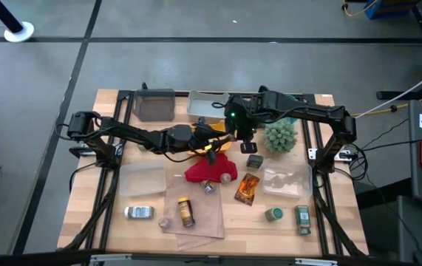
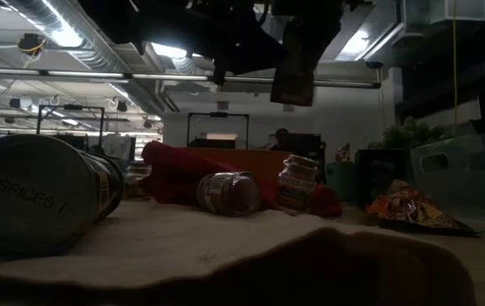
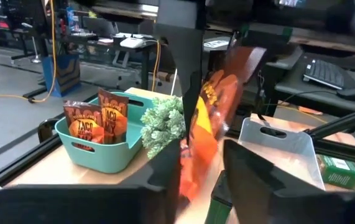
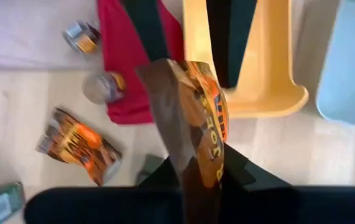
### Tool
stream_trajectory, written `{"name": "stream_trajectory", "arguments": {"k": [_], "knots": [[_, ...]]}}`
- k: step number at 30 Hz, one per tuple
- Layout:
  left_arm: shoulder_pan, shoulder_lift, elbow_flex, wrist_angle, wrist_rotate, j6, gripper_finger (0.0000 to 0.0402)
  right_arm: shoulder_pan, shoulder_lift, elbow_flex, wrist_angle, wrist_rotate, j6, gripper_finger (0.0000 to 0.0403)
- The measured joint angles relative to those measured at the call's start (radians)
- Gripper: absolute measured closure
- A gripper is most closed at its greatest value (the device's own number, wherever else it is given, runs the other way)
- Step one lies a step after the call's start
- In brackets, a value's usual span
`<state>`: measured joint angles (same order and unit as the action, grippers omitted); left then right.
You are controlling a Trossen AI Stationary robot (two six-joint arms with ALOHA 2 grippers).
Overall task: Sort spices by type
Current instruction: Put the brown seasoning pack into the green bin
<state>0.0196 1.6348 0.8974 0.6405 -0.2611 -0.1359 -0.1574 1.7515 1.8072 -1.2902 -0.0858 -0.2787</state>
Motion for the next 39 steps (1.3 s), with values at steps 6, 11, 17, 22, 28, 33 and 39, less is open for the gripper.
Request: {"name": "stream_trajectory", "arguments": {"k": [6, 11, 17, 22, 28, 33, 39], "knots": [[0.001, 0.0, 0.0, -0.003, 0.0, -0.017, 0.0242, -0.007, -0.007, 0.0, -0.077, 0.053, 0.017, 0.0381], [0.002, 0.0, 0.0, -0.003, 0.0, -0.013, 0.0236, -0.039, -0.019, 0.0, -0.185, 0.083, 0.018, 0.0386], [0.01, 0.0, 0.0, -0.009, 0.0, -0.014, 0.0235, -0.126, -0.057, 0.0, -0.235, 0.105, 0.019, 0.0386], [0.024, 0.0, 0.0, -0.011, 0.0, -0.019, 0.0235, -0.243, -0.102, 0.0, -0.284, 0.131, 0.034, 0.0386], [0.036, 0.0, 0.0, -0.027, 0.0, -0.021, 0.0235, -0.431, -0.15, -0.031, -0.282, 0.138, 0.132, 0.0386], [0.036, 0.0, 0.0, -0.032, 0.0, -0.021, 0.0235, -0.59, -0.164, -0.078, -0.281, 0.148, 0.208, 0.0386], [0.036, 0.0, 0.0, -0.032, 0.0, -0.021, 0.0235, -0.754, -0.164, -0.174, -0.188, 0.143, 0.255, 0.0386]]}}
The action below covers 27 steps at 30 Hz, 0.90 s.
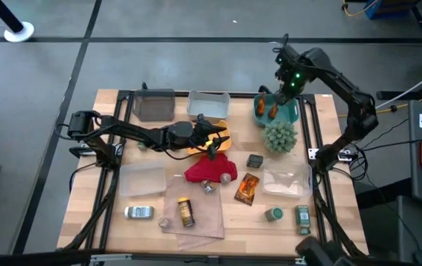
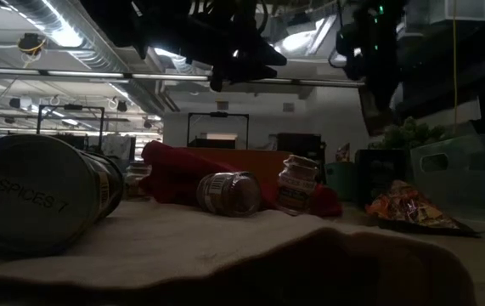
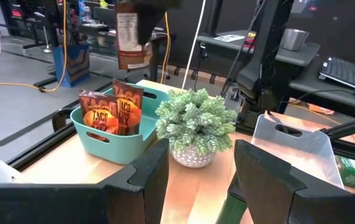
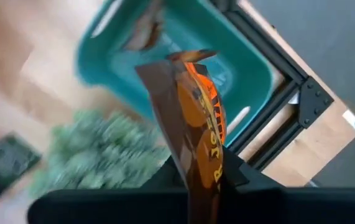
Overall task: Sort spices by type
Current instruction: Put the brown seasoning pack into the green bin
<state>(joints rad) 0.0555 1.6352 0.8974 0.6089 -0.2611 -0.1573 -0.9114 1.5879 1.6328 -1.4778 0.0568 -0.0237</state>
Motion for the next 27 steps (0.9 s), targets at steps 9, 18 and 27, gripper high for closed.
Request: {"name": "stream_trajectory", "arguments": {"k": [9, 18, 27], "knots": [[0.0, 0.0, 0.0, 0.0, 0.0, 0.0, 0.0235, -0.143, 0.0, -0.187, 0.18, -0.071, 0.027, 0.0386], [0.0, 0.0, 0.0, 0.001, 0.0, 0.0, 0.0235, -0.165, 0.0, -0.394, 0.363, -0.1, 0.028, 0.0384], [0.0, 0.0, 0.0, 0.001, 0.0, 0.0, 0.0235, -0.177, 0.0, -0.521, 0.504, -0.094, 0.027, 0.0385]]}}
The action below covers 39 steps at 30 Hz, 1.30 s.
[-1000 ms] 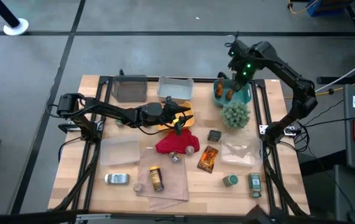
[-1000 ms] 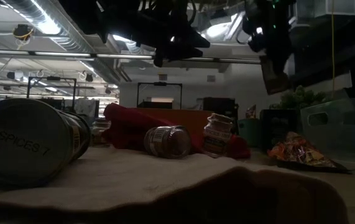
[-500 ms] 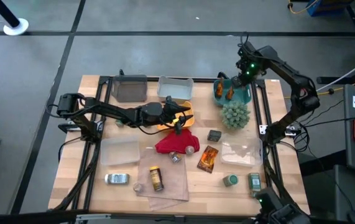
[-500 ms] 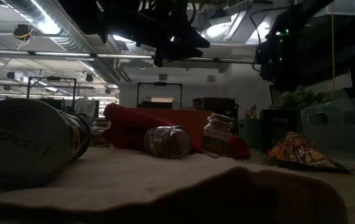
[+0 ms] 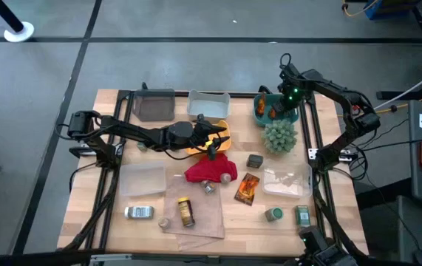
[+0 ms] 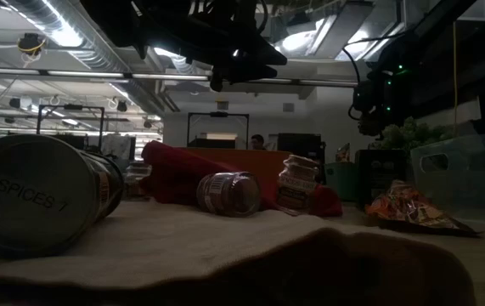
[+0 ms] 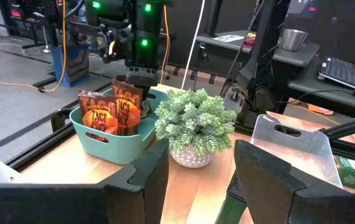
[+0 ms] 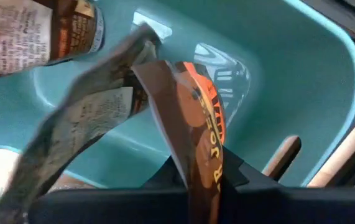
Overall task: Sort spices by type
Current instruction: Put the brown seasoning pack into the green bin
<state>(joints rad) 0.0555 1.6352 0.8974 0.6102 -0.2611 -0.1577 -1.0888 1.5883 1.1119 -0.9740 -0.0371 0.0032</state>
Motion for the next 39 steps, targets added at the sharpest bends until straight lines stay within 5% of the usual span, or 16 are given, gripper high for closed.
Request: {"name": "stream_trajectory", "arguments": {"k": [11, 29, 39], "knots": [[0.0, 0.0, 0.0, 0.0, 0.0, 0.0, 0.0235, 0.002, 0.0, -0.028, 0.059, 0.003, -0.001, 0.0375], [0.0, 0.0, 0.0, 0.0, 0.0, 0.0, 0.0235, 0.002, 0.0, -0.027, 0.053, 0.029, -0.002, 0.0295], [0.0, 0.0, 0.0, 0.0, 0.0, 0.0, 0.0235, 0.002, 0.0, 0.097, -0.144, 0.029, -0.011, 0.0297]]}}
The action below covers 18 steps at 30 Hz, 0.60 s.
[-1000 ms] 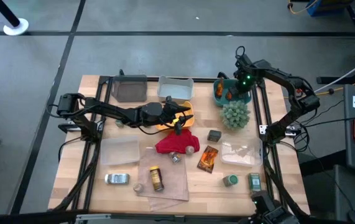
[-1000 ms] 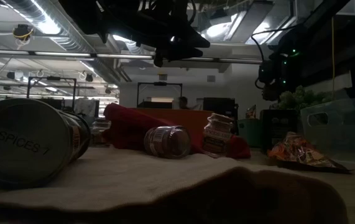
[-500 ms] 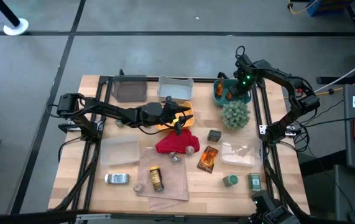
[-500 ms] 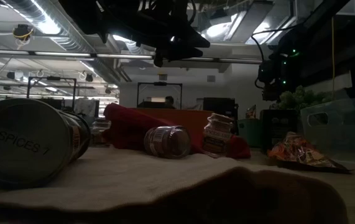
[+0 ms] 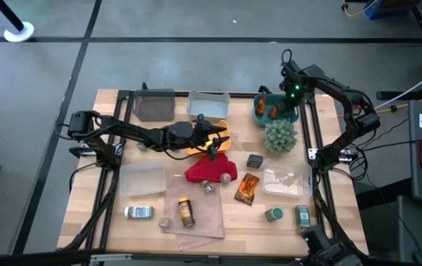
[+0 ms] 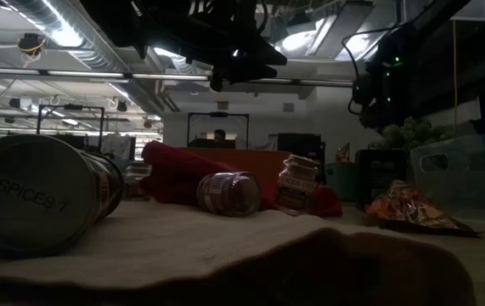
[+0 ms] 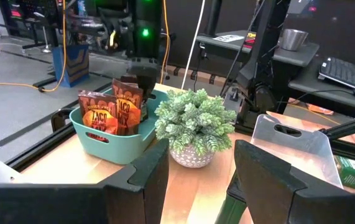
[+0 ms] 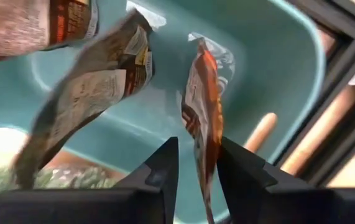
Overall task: Sort spices by type
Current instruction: Put the brown seasoning pack into the green bin, then put the black seasoning can into the gray bin
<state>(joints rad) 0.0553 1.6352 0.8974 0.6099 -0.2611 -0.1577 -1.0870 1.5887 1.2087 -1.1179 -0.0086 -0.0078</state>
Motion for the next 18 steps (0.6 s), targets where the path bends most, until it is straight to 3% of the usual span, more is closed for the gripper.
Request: {"name": "stream_trajectory", "arguments": {"k": [18], "knots": [[0.0, 0.0, 0.0, 0.0, 0.0, 0.0, 0.0235, 0.0, 0.0, 0.343, -0.291, 0.008, -0.001, 0.0297]]}}
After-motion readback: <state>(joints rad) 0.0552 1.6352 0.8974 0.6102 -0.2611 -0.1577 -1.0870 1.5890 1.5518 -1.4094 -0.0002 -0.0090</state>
